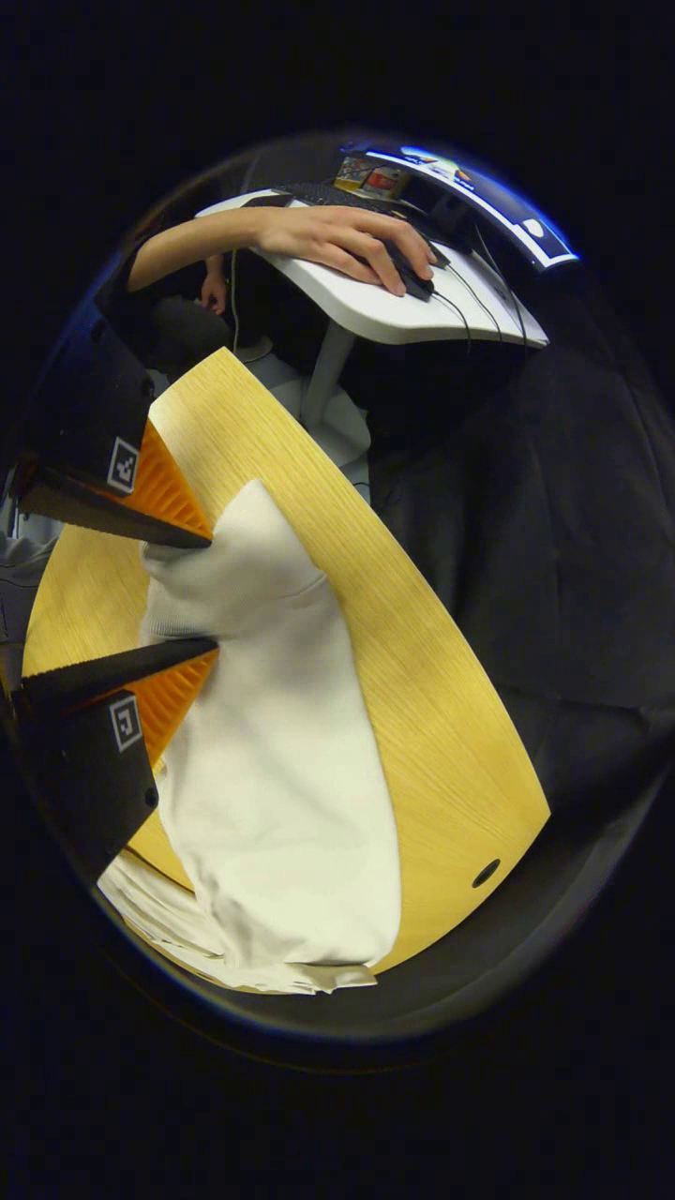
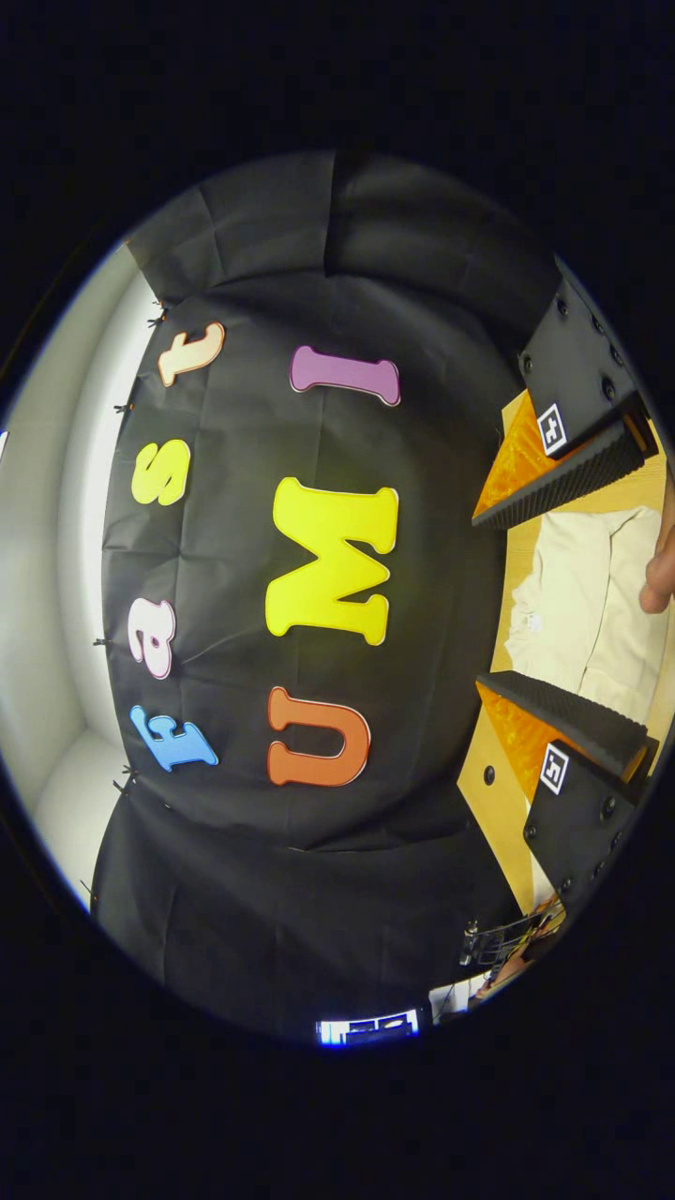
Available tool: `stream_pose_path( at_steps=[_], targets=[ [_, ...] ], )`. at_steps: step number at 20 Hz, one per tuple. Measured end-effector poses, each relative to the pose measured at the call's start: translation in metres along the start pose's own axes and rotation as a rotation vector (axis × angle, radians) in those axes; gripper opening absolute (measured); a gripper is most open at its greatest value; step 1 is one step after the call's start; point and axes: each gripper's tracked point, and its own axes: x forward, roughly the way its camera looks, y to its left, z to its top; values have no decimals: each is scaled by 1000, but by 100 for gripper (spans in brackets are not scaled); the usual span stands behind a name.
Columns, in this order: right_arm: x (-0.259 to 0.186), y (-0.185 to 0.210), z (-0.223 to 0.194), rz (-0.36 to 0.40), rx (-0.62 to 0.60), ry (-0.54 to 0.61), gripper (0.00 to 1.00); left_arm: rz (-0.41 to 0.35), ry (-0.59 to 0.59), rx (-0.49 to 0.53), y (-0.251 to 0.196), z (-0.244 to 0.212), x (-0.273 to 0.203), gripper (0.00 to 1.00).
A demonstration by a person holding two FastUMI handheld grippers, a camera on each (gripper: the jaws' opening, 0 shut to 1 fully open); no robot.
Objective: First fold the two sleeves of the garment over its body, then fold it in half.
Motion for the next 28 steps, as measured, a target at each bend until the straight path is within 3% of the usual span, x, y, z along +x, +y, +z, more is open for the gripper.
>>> stream_pose_path(
  at_steps=[2,4,8,14,17,28],
  targets=[
    [-1,-1,1,7,3,-4,95,-9,11,-6,-6,0,1,49],
    [-3,-3,-2,12,4,0,95,-1,9,0,-9,2,1,26],
    [-8,-16,-1,10,12,-9,95,12,34,55,-11,2,0,11],
    [-12,-49,1,-41,45,-20,95,29,-10,60,-15,19,-21,7],
    [-15,-61,0,-45,78,-19,95,49,-78,118,-25,41,-46,6],
    [-17,-88,2,-19,57,-36,95,-36,-232,300,-164,86,-122,6]
  ],
)
